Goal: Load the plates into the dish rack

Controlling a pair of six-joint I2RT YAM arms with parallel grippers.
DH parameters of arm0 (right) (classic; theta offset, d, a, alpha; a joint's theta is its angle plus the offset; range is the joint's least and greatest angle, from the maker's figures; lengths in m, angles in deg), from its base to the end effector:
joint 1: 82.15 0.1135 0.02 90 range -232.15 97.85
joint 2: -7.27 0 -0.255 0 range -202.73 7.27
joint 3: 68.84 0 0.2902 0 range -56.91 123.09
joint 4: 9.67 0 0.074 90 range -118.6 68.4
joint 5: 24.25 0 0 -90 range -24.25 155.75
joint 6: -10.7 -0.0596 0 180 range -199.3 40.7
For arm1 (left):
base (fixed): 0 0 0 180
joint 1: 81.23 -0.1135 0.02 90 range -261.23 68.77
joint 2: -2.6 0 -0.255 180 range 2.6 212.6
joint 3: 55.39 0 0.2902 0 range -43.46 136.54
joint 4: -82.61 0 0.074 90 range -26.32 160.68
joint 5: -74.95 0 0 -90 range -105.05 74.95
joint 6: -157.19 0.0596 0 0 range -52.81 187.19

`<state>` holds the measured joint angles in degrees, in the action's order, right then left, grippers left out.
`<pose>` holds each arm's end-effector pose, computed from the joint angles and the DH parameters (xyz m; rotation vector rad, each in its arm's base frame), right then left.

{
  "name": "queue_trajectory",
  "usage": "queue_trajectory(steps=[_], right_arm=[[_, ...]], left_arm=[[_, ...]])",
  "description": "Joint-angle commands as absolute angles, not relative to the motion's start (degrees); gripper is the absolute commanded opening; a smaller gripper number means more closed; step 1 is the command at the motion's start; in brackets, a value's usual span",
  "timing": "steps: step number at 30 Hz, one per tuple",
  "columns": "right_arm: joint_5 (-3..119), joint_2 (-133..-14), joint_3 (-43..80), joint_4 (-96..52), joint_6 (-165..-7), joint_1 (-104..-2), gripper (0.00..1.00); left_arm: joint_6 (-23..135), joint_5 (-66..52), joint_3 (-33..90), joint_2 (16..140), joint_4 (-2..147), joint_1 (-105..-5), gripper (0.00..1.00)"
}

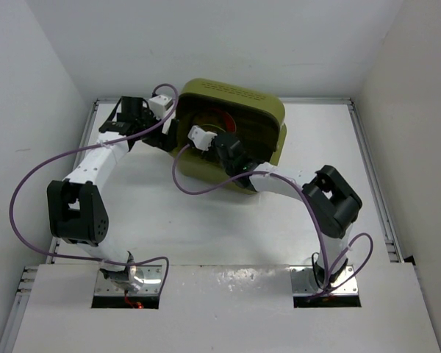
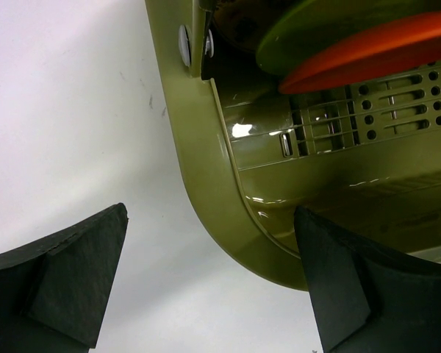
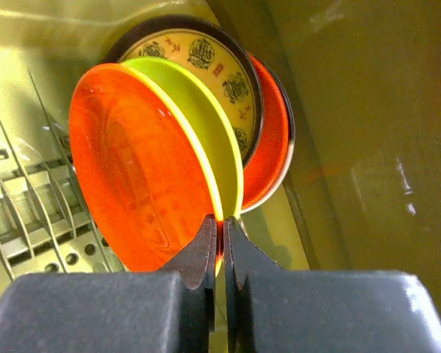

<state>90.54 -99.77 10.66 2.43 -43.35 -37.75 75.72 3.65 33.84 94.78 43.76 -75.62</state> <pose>0.3572 0.3149 0.1890 -0.9310 1.5693 -0.2935 0.4129 -0.0598 0.2664 0.4456 2.2338 -0.3480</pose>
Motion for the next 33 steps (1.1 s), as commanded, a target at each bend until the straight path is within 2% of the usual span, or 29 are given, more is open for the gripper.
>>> queue_trajectory(steps=[1,19,23,24,25,28,30,33], right_arm=[[88.2,-98.2,9.5,6.7,-46.9,-37.8,0.0],[85.5,-102.6,11.7,4.4,-48.2,-39.5,0.01],[86.9,-102.2,11.3,4.3,-48.1,-39.5,0.12],[87.4,-102.0,11.1,4.6,-47.9,-39.5,0.23],[87.5,-102.1,11.0,4.9,-47.8,-39.5,0.26],[88.2,-102.0,11.2,5.1,-47.7,-39.4,0.34],[88.7,-102.0,11.6,5.2,-47.6,-39.5,0.34],[89.3,-101.6,12.8,4.5,-47.7,-39.3,0.39]], left_arm=[[76.1,4.7,33.2,94.7,45.9,-76.1,1.0],[76.1,4.2,33.2,94.7,45.9,-76.1,1.0],[76.1,4.2,33.2,94.7,45.9,-76.1,1.0],[76.1,4.2,33.2,94.7,45.9,-76.1,1.0],[76.1,4.2,32.7,94.7,45.9,-76.1,1.0],[76.1,4.2,32.7,94.7,45.9,-76.1,1.0],[76.1,4.2,32.7,94.7,45.9,-76.1,1.0],[76.1,4.2,32.7,94.2,45.9,-76.1,1.0]])
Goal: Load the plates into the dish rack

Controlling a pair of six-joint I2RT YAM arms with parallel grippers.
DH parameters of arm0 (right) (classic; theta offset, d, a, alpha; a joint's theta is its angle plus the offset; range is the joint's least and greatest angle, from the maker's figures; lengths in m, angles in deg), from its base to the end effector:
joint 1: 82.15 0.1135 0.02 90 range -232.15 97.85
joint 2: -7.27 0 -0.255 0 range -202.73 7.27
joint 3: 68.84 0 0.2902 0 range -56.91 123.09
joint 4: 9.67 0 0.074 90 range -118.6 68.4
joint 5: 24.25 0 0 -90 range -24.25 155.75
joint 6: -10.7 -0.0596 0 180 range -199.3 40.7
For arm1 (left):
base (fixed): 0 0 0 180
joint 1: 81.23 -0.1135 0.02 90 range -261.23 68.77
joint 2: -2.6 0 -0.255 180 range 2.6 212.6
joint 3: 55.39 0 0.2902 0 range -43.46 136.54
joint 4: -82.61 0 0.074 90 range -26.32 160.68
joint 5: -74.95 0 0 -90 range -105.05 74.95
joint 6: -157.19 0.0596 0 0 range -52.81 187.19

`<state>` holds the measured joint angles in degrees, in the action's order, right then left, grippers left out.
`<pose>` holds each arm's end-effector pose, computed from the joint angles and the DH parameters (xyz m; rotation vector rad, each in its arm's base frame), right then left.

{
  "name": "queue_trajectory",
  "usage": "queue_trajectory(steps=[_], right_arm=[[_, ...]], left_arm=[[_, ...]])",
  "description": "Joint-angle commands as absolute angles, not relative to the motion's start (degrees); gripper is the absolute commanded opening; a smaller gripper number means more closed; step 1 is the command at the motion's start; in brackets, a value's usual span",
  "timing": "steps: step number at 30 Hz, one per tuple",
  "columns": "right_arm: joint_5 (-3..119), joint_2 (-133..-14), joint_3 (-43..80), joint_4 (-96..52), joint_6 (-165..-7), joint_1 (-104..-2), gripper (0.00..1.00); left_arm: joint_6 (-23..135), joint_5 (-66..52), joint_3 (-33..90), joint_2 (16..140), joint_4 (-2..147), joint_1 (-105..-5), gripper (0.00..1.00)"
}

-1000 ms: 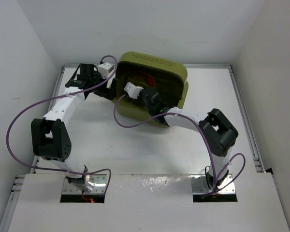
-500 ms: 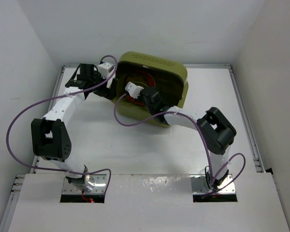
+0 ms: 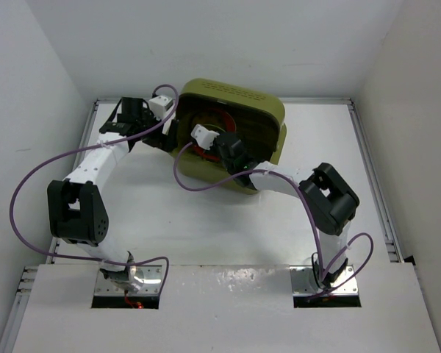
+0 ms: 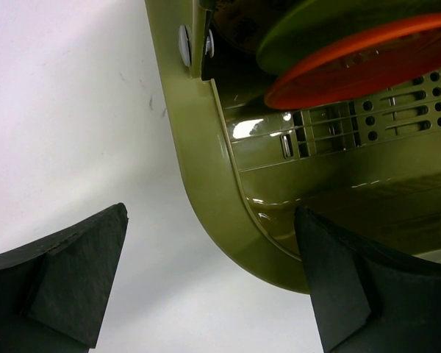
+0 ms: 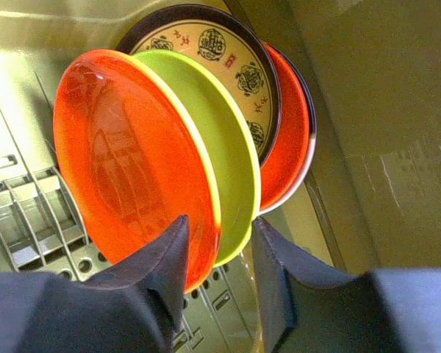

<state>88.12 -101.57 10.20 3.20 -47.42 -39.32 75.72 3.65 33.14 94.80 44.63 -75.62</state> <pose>0.3657 0.3081 0.1730 -0.8973 1.6175 -0.2309 0.4130 -0.0598 0.2630 0.4457 2.2312 -0.3475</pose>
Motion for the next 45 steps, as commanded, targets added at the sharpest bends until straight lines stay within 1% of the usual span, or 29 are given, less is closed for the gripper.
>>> queue_trajectory(steps=[1,2,5,8,14,15,17,18,19,20,21,22,23,24,25,26,27,28,29,32,33,34,35,37,39,40,42,43,45], right_arm=[[89.7,-101.2,12.9,4.5,-47.7,-39.2,0.41],[90.0,-101.1,13.3,4.6,-47.7,-39.2,0.46],[90.9,-100.0,14.1,4.5,-47.5,-38.8,0.51],[91.7,-98.5,14.8,3.9,-46.9,-38.5,0.52],[90.8,-94.2,16.3,2.1,-47.0,-37.6,0.66],[90.4,-93.1,16.3,1.6,-47.6,-37.3,0.72],[89.7,-90.9,17.1,-1.5,-50.6,-37.4,0.79],[89.9,-90.5,17.5,-2.8,-51.9,-37.7,0.87],[89.6,-89.2,18.6,-4.0,-53.3,-37.9,0.92],[88.4,-88.6,20.8,-11.9,-56.9,-38.1,0.98],[84.9,-87.7,24.2,-25.9,-61.9,-39.9,1.0],[82.1,-87.2,26.4,-26.1,-68.2,-40.9,1.0],[79.2,-87.3,30.8,-35.7,-71.5,-43.4,1.0],[72.1,-86.6,34.0,-43.1,-81.6,-44.5,1.0],[70.6,-86.1,34.6,-45.7,-84.4,-47.8,1.0],[68.4,-85.3,33.9,-49.2,-86.8,-48.7,1.0],[67.3,-80.4,30.9,-50.7,-88.7,-49.7,1.0],[67.2,-78.4,28.8,-50.9,-94.3,-50.6,1.0],[68.0,-76.3,23.9,-50.7,-96.2,-53.1,1.0],[71.1,-63.0,12.4,-50.9,-106.8,-58.0,1.0],[71.0,-61.0,11.0,-51.5,-107.8,-59.4,1.0],[70.5,-55.5,9.6,-51.7,-109.4,-59.9,1.0],[69.8,-54.0,6.8,-51.9,-110.2,-60.6,1.0],[69.3,-51.5,6.0,-55.0,-111.1,-61.3,1.0],[72.1,-48.4,6.4,-58.8,-114.1,-63.0,1.0],[74.8,-47.7,6.5,-65.1,-115.4,-63.6,1.0],[76.7,-47.5,5.9,-69.1,-116.6,-66.2,1.0],[76.7,-47.7,5.4,-74.7,-116.7,-67.0,1.0],[74.6,-48.9,3.6,-78.4,-119.0,-69.4,1.0]], left_arm=[[76.1,4.2,32.1,94.2,45.9,-76.1,1.0],[76.1,4.2,32.1,94.2,45.9,-76.1,1.0],[76.1,4.2,32.1,94.2,45.9,-76.1,1.0],[76.1,4.2,32.1,94.2,45.9,-76.1,1.0],[76.6,4.2,32.1,93.7,45.9,-76.1,1.0],[76.6,4.2,32.1,93.7,45.9,-76.1,1.0],[76.6,3.6,32.1,93.1,45.9,-76.1,1.0],[76.6,3.6,32.1,92.6,45.9,-76.1,1.0],[77.1,3.6,32.1,92.6,45.9,-76.1,1.0],[77.1,3.0,32.1,92.1,45.2,-76.1,1.0],[77.7,2.4,32.1,91.5,44.6,-76.1,1.0],[77.7,2.4,32.1,91.5,44.6,-76.1,1.0],[77.7,1.4,32.6,91.0,43.7,-76.1,1.0],[77.7,0.1,32.7,91.0,42.7,-76.1,1.0],[78.3,-0.5,32.7,90.3,42.0,-76.1,1.0],[78.3,-1.1,32.7,89.4,41.5,-76.1,1.0],[78.3,-2.2,32.7,88.9,40.4,-76.1,1.0],[78.9,-2.2,32.1,88.4,39.8,-76.1,1.0],[78.9,-3.0,32.1,87.9,39.3,-76.1,1.0],[78.9,-3.5,30.7,85.9,36.9,-76.1,1.0],[78.9,-3.5,30.7,85.2,36.9,-76.1,1.0],[78.9,-3.5,29.2,83.9,36.9,-76.1,1.0],[78.9,-3.5,29.2,83.2,36.9,-76.1,1.0],[78.9,-3.5,28.6,82.1,36.9,-76.1,1.0],[79.4,-4.1,29.2,80.3,36.3,-76.1,1.0],[79.4,-4.1,29.2,79.7,35.7,-76.7,1.0],[80.0,-6.5,29.8,77.6,34.3,-77.2,1.0],[80.0,-7.5,29.8,77.0,33.5,-77.2,1.0],[80.0,-10.9,28.9,76.1,29.9,-77.7,1.0]])
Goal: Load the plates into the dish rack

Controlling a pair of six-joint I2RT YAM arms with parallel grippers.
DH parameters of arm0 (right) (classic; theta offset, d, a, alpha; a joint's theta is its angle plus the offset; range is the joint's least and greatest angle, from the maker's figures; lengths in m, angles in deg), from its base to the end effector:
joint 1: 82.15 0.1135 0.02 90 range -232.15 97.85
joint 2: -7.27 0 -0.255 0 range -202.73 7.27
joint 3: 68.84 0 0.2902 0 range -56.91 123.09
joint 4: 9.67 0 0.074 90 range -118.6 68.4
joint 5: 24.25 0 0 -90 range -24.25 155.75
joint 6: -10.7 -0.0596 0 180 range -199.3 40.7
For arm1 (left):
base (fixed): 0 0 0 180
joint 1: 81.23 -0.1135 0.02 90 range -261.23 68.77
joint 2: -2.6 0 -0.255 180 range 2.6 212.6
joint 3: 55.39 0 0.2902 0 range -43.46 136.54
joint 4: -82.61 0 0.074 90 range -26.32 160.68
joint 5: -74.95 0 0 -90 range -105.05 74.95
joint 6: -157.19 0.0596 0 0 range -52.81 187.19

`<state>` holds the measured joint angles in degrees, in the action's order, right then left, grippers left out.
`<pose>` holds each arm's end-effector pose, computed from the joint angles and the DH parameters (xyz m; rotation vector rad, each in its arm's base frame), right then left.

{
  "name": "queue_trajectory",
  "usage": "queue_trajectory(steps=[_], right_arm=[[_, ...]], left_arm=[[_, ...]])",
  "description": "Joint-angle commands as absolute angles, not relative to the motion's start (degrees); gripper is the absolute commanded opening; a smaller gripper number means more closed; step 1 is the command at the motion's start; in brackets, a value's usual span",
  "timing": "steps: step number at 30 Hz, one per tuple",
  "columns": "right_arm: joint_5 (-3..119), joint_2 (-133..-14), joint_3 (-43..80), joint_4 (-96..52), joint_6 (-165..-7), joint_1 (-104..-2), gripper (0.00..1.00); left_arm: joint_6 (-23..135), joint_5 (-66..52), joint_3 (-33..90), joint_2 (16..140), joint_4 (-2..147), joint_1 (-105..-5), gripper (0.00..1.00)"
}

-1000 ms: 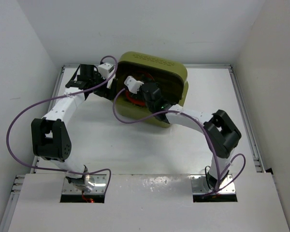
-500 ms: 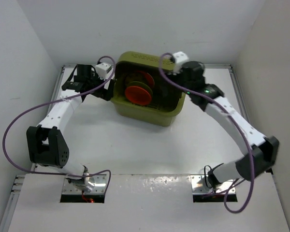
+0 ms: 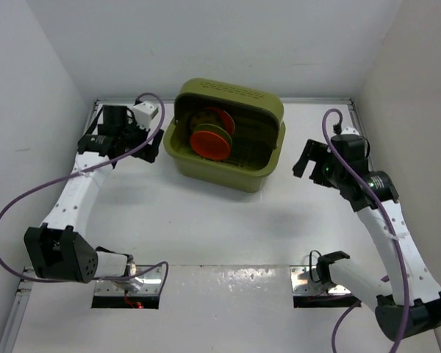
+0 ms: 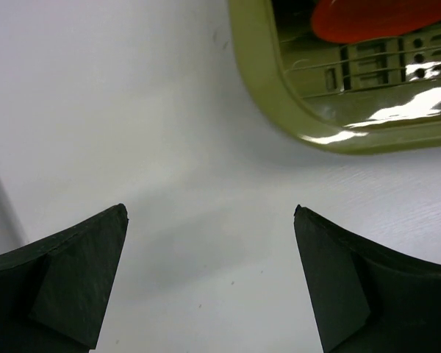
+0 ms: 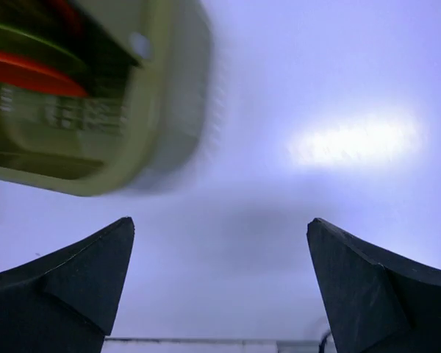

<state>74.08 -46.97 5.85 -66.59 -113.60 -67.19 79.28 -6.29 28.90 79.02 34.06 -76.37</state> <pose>0.2436 0.0561 0.3428 0.4526 2.1713 0.3192 0.3464 -0.0386 0.3145 0.4138 2.2351 -0.1079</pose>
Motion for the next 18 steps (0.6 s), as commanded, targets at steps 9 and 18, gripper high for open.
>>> queue_trajectory(steps=[9,18], right_arm=[[78.7,-44.5,-6.3,-80.7,-133.0,-70.0,1.0],[77.3,-39.8,-10.1,-80.9,-135.2,-69.8,1.0]], left_arm=[[75.8,-11.7,13.2,64.0,28.9,-79.6,1.0],[74.6,-11.2,7.9,59.1,34.3,-79.6,1.0]])
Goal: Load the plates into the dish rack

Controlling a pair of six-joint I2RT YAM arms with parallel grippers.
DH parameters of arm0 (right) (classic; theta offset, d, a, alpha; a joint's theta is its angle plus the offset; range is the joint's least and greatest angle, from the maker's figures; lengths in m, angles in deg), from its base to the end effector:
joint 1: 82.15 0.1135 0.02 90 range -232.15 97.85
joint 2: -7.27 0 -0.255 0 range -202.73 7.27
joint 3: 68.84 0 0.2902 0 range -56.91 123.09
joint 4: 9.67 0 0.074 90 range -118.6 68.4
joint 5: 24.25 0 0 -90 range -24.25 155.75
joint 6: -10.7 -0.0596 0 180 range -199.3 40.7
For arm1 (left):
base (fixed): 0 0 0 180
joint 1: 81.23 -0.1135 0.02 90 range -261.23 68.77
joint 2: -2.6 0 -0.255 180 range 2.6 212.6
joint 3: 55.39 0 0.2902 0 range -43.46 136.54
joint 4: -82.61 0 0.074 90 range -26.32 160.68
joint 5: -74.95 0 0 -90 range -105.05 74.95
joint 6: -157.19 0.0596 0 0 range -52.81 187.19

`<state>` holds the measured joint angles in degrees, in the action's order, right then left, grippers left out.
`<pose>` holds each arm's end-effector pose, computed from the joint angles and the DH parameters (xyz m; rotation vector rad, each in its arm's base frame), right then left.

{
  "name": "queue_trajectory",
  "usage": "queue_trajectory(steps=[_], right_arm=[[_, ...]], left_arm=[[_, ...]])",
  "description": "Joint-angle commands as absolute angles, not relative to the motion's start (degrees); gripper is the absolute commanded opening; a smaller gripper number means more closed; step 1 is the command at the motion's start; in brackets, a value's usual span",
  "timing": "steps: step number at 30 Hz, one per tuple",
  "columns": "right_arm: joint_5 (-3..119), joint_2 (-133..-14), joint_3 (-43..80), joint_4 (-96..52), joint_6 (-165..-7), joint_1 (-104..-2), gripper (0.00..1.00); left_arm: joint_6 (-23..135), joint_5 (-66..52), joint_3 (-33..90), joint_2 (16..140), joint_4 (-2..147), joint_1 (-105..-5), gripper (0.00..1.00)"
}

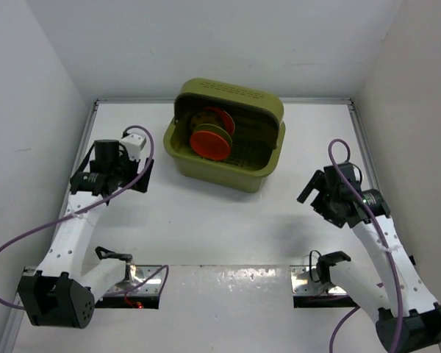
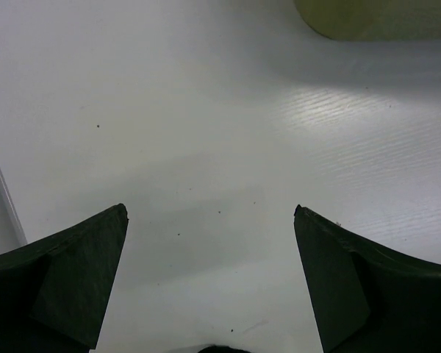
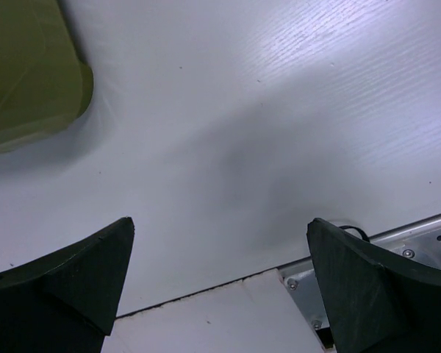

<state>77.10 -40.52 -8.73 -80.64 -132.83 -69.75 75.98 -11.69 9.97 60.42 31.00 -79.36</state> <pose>0.1989 0.0317 0.2512 0.9707 2.3832 0.1783 0.2675 -0.0122 0.2746 0.2461 2.3253 -0.0087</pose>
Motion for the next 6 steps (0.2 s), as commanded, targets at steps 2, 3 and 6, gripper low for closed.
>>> queue_trajectory(steps=[2,3,6], right_arm=[[76.7,-38.9,-11.1,-81.4,-135.1,-69.8,1.0],[76.6,-38.6,-11.7,-81.8,-135.1,-69.9,1.0],[76.7,-37.3,-13.6,-81.8,-134.8,-69.8,1.0]], left_arm=[[74.6,-11.2,6.9,58.3,35.0,-79.6,1.0],[74.6,-11.2,6.1,57.8,35.6,-79.6,1.0],[74.6,-10.1,5.5,56.7,35.6,-80.2,1.0]])
